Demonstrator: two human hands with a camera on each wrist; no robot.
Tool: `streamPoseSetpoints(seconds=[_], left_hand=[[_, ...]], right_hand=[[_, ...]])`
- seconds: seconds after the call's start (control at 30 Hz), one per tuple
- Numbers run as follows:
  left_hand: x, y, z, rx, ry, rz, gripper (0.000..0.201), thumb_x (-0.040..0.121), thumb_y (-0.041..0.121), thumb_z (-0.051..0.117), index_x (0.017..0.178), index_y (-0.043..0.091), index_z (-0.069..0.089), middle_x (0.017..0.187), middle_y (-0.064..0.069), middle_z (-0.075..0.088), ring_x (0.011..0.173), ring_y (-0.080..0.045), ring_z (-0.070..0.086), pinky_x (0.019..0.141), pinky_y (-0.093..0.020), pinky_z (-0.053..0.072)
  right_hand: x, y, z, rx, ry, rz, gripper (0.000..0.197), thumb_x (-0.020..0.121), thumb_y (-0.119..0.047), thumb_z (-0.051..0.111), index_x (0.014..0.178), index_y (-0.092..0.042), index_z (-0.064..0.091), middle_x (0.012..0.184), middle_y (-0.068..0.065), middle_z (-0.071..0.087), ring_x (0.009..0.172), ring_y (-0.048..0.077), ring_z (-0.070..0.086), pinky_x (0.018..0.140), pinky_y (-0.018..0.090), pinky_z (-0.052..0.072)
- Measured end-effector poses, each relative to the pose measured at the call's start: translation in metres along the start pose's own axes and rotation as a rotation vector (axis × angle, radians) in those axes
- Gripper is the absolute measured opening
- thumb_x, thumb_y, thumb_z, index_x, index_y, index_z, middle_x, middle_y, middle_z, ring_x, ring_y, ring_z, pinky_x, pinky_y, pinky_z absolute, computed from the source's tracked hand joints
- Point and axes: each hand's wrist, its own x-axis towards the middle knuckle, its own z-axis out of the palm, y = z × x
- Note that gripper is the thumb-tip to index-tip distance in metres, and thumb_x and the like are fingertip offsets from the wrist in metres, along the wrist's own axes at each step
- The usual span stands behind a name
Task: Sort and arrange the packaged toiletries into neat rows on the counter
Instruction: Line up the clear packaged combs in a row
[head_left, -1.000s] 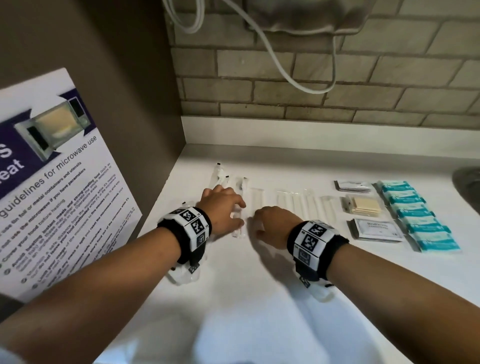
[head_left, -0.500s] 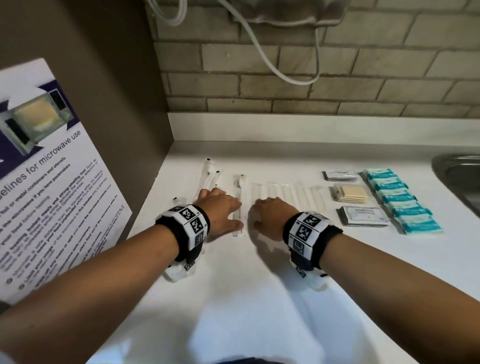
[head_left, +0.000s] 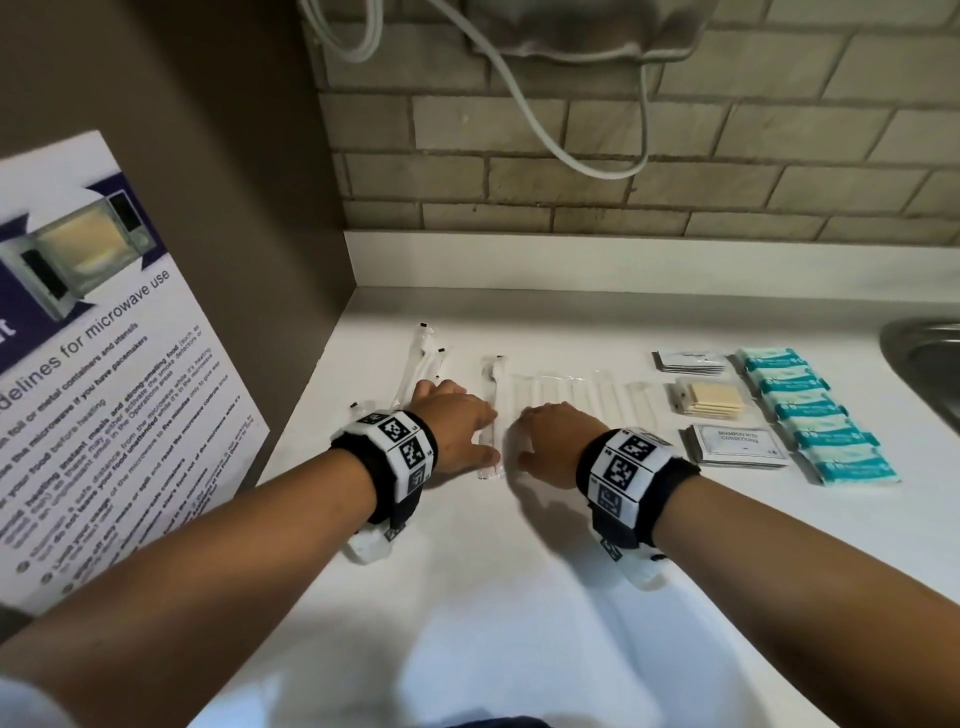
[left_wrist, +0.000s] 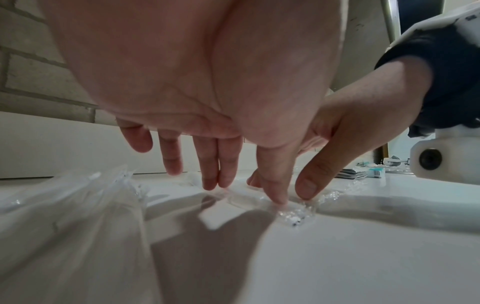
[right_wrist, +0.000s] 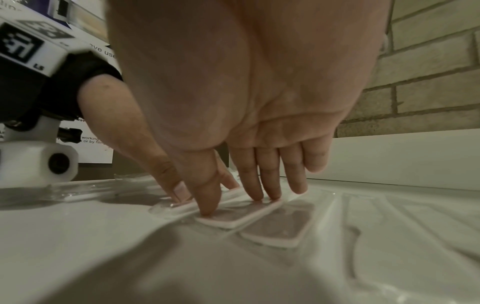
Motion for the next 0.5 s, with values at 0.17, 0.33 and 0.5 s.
streamPoseSetpoints(seconds=[0.17, 0.33, 0.5], left_hand=[[-0.005, -0.005, -0.012, -0.065, 0.015, -0.017, 0.055, 0.087, 0.058, 0.051, 0.135, 0.03, 0.051, 0.138, 0.007, 0.054, 0.135, -0.022, 0.034, 0.103, -0.041, 0.021], [-0.028, -0.049, -0.033, -0.296, 0.086, -0.219, 0.024, 0.091, 0.037, 0.057, 0.113, 0.028, 0.064, 0.12, 0.004, 0.064, 0.108, -0.017, 0.058, 0.097, -0.033, 0.045], [-0.036, -0.063, -0.029, -0.146, -0.005, -0.38, 0.028, 0.086, 0.042, 0.06, 0.092, 0.016, 0.067, 0.096, -0.006, 0.068, 0.091, -0.025, 0.064, 0.072, -0.028, 0.049]], right_hand=[[0.004, -0.004, -0.007, -0.042, 0.012, 0.007, 0.036, 0.088, -0.031, 0.05, 0.118, -0.016, 0.062, 0.12, 0.004, 0.062, 0.114, 0.025, 0.057, 0.098, 0.034, 0.044], [0.013, -0.021, -0.018, 0.002, 0.026, -0.022, 0.04, 0.088, -0.025, 0.051, 0.127, -0.015, 0.056, 0.122, 0.004, 0.062, 0.112, 0.024, 0.059, 0.089, 0.035, 0.05], [0.025, -0.035, -0.026, 0.014, 0.033, -0.049, 0.034, 0.092, -0.025, 0.049, 0.121, -0.01, 0.058, 0.118, 0.008, 0.064, 0.107, 0.026, 0.062, 0.086, 0.034, 0.052]])
